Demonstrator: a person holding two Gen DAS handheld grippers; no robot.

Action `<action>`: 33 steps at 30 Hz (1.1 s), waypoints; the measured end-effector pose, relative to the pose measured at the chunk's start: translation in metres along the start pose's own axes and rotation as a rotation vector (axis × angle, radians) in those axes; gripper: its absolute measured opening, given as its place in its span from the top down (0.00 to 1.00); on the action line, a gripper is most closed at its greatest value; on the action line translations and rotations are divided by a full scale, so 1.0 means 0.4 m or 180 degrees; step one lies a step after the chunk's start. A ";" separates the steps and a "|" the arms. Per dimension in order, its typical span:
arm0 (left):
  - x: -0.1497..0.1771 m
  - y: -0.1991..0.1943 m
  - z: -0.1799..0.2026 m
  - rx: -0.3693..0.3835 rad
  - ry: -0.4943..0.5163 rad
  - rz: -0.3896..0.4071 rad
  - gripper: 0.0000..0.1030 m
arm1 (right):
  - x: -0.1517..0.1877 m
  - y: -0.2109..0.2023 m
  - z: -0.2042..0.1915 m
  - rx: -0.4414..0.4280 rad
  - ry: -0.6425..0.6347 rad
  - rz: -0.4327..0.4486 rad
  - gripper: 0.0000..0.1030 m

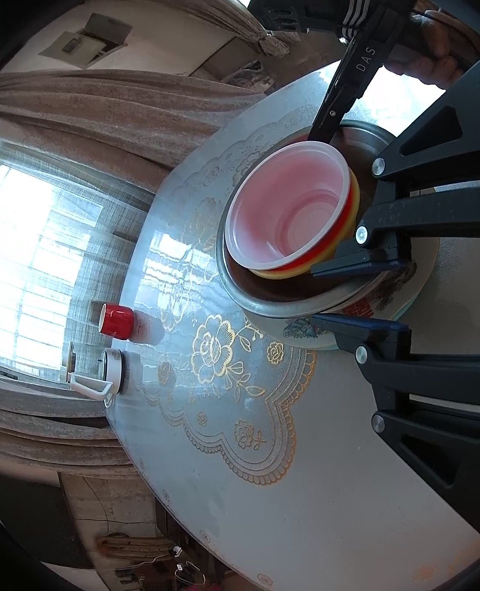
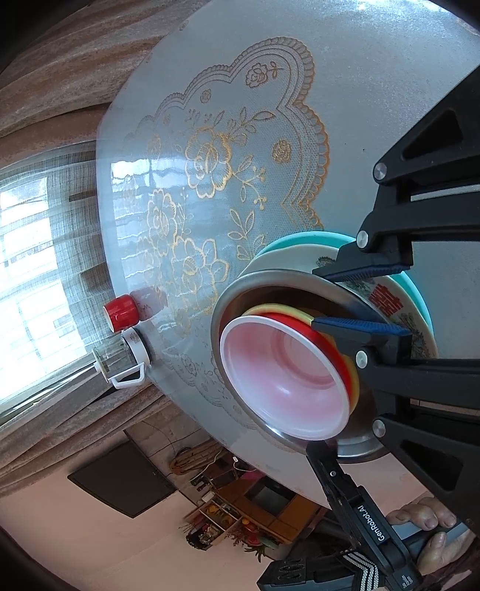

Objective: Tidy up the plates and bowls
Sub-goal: 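Lower the steel bowl onto the floral plate stack with both tools, then open both tools and withdraw them from the steel bowl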

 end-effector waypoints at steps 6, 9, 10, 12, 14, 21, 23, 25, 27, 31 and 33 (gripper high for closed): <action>0.005 -0.007 0.004 -0.0079 0.0060 0.0025 0.80 | 0.004 0.001 -0.002 -0.0042 0.0022 -0.0004 0.80; 0.007 -0.010 0.004 -0.0089 0.0056 0.0021 0.80 | 0.006 0.000 -0.004 -0.0020 0.0005 0.0004 0.80; 0.008 -0.013 0.005 -0.0099 0.0065 0.0027 0.80 | 0.007 0.000 -0.005 -0.0011 -0.0003 0.0006 0.80; 0.010 -0.017 0.007 -0.0108 0.0071 0.0033 0.80 | 0.011 -0.003 -0.007 -0.0006 -0.0001 0.0007 0.79; 0.011 -0.019 0.009 -0.0107 0.0084 0.0033 0.80 | 0.015 -0.007 -0.008 -0.0033 0.0019 0.0007 0.78; 0.021 -0.033 0.014 -0.0112 0.0099 0.0070 0.80 | 0.035 -0.021 -0.016 -0.0124 0.0075 0.0033 0.73; 0.024 -0.038 0.016 -0.0123 0.0107 0.0089 0.80 | 0.041 -0.024 -0.019 -0.0147 0.0077 0.0048 0.72; 0.030 -0.048 0.018 -0.0138 0.0112 0.0110 0.80 | 0.046 -0.028 -0.025 -0.0131 0.0030 0.0073 0.70; 0.031 -0.061 0.017 -0.0162 0.0109 0.0147 0.78 | 0.048 -0.034 -0.030 -0.0081 -0.0026 0.0116 0.69; 0.032 -0.091 0.010 -0.0277 0.0100 0.0281 0.64 | 0.044 -0.067 -0.041 0.0071 -0.0138 0.0323 0.63; 0.032 -0.104 0.006 -0.0345 0.0084 0.0334 0.62 | 0.040 -0.078 -0.040 0.0209 -0.0181 0.0397 0.62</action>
Point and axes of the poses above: each gripper's, at about its wrist camera, not at the fingertips, and y roughly the way its jaws point, z to its right, x to its underside, the point moved 5 cm from there along y, roughly the way its jaws point, and after that the axes turned 5 degrees about -x, right-handed, at the moved point
